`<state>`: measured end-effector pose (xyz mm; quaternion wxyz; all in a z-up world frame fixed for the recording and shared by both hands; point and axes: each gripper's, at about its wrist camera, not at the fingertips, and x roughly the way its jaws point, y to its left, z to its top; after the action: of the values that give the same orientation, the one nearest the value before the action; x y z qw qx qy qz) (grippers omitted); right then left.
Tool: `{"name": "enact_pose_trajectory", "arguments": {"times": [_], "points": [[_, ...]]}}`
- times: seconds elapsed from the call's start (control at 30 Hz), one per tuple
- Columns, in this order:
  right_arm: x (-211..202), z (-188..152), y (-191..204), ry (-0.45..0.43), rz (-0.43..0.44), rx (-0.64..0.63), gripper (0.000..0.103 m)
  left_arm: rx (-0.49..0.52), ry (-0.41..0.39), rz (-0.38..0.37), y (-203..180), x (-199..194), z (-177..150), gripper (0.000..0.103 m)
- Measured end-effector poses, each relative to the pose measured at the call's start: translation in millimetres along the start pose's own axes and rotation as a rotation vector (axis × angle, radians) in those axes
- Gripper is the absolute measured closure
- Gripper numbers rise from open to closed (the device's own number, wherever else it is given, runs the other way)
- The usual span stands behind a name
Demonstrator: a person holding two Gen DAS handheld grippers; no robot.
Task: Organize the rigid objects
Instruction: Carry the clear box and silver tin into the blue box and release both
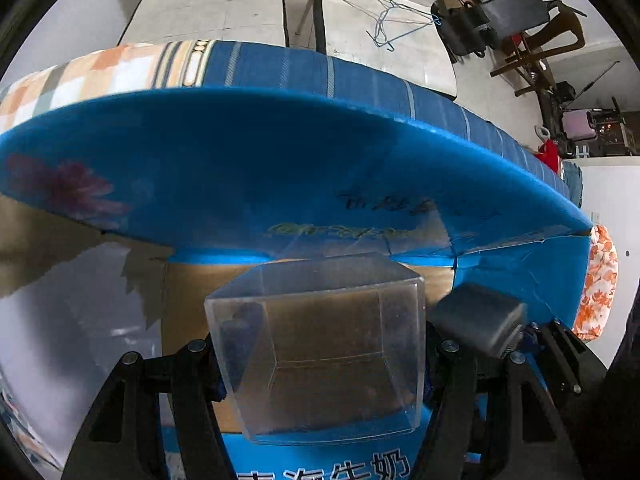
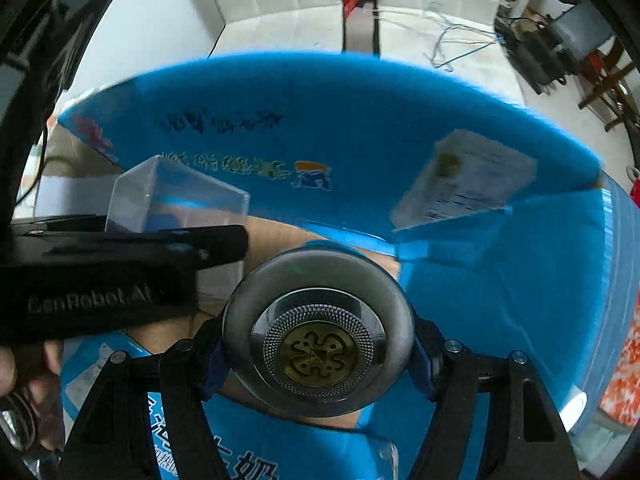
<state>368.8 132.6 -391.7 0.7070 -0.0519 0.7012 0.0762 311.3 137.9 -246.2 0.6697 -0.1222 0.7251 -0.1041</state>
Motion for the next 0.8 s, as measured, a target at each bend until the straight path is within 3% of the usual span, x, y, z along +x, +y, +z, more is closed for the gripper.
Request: {"name": "enact_pose_trajectory", "arguments": {"times": [0.4, 0.5, 0.53, 0.6, 0.73, 0.8], "points": [[29.2, 17.1, -2.2, 0.078, 0.008, 0.029, 0.029, -0.005, 0.042, 0.020, -6.9, 11.5, 2.9, 0.040], [28.6, 28.6, -3.8, 0.072, -0.002, 0.041, 0.023, -0.013, 0.051, 0.037, -7.8, 8.2, 4.2, 0.038], [26.6, 32.0, -5.0, 0.065, -0.008, 0.041, 0.019, -0.013, 0.047, 0.047, -9.3, 6.0, 4.2, 0.036], [19.5, 31.7, -4.1, 0.047, -0.024, 0.039, 0.013, -0.006, 0.033, 0.059, -11.6, -2.0, 2.7, 0.023], [9.7, 26.0, -7.5, 0.036, -0.034, 0.061, 0.013, 0.018, -0.002, 0.111, -17.3, -22.0, -4.3, 0.000], [3.3, 20.3, -9.6, 0.031, -0.039, 0.086, 0.012, 0.023, -0.024, 0.118, -19.3, -31.1, -11.4, 0.000]]}}
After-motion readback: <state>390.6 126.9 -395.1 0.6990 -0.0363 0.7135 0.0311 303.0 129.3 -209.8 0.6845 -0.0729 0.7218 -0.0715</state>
